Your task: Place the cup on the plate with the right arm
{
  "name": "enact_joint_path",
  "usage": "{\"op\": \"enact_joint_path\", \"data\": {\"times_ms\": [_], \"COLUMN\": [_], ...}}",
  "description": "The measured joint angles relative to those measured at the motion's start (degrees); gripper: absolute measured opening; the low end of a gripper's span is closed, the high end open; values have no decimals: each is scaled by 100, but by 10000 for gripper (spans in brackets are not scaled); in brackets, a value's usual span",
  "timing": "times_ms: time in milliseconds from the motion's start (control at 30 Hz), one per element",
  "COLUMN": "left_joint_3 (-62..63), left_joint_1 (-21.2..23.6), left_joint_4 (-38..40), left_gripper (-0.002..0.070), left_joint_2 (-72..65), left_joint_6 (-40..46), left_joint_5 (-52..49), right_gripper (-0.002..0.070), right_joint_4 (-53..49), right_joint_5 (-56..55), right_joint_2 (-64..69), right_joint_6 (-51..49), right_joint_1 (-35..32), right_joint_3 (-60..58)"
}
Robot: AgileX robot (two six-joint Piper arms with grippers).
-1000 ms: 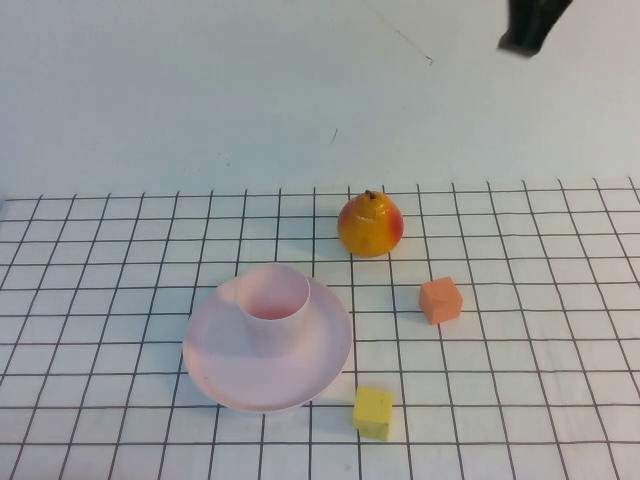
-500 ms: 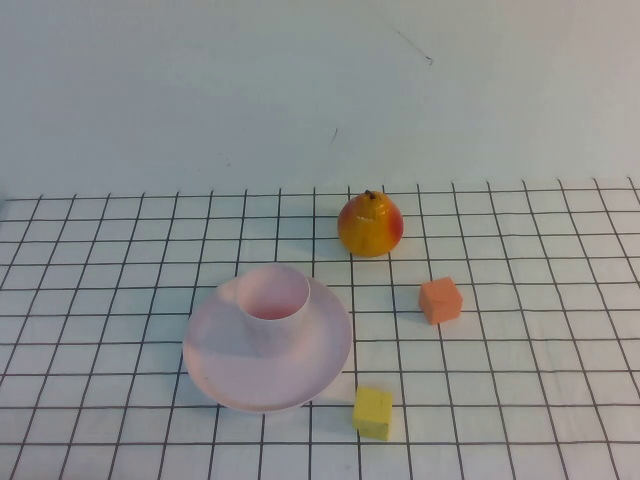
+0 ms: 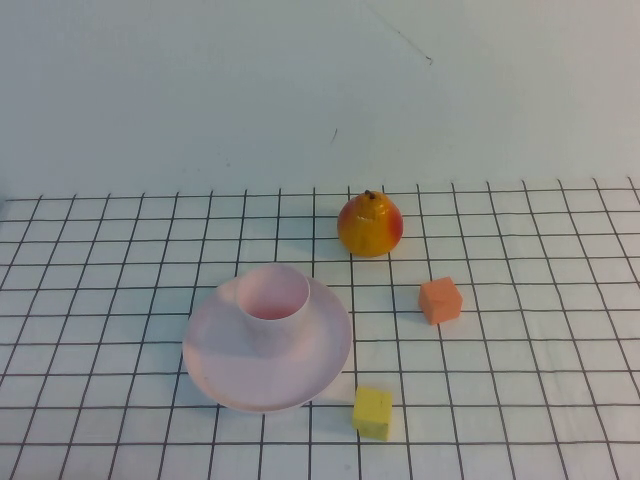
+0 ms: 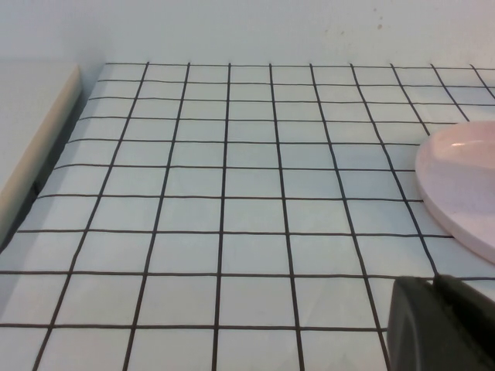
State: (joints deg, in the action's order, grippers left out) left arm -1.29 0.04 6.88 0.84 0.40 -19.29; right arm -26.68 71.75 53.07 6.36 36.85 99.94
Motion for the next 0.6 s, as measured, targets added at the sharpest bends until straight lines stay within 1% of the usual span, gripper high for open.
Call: {"op": "enact_joint_path", "data": {"times_ms": [267, 500, 567, 600], "left_joint_3": [0, 0, 0, 0], "left_joint_1": [0, 0, 0, 0], "left_joint_4": [0, 0, 0, 0], "left_gripper": [-4, -4, -4, -4], "left_joint_2": [0, 0, 0, 0], "left_joint_6": [0, 0, 0, 0], "left_joint_5": [0, 0, 0, 0], "right_gripper": [53, 51, 51, 51], "right_joint_4": [459, 509, 572, 716], "right_joint_5": [0, 0, 0, 0], "right_joint_2": [-177, -177, -189, -211], "right_joint_6": [-46, -46, -50, -78], "right_joint_1": [0, 0, -79, -220], "right_joint_3": [-1067, -1845, -2015, -2118]}}
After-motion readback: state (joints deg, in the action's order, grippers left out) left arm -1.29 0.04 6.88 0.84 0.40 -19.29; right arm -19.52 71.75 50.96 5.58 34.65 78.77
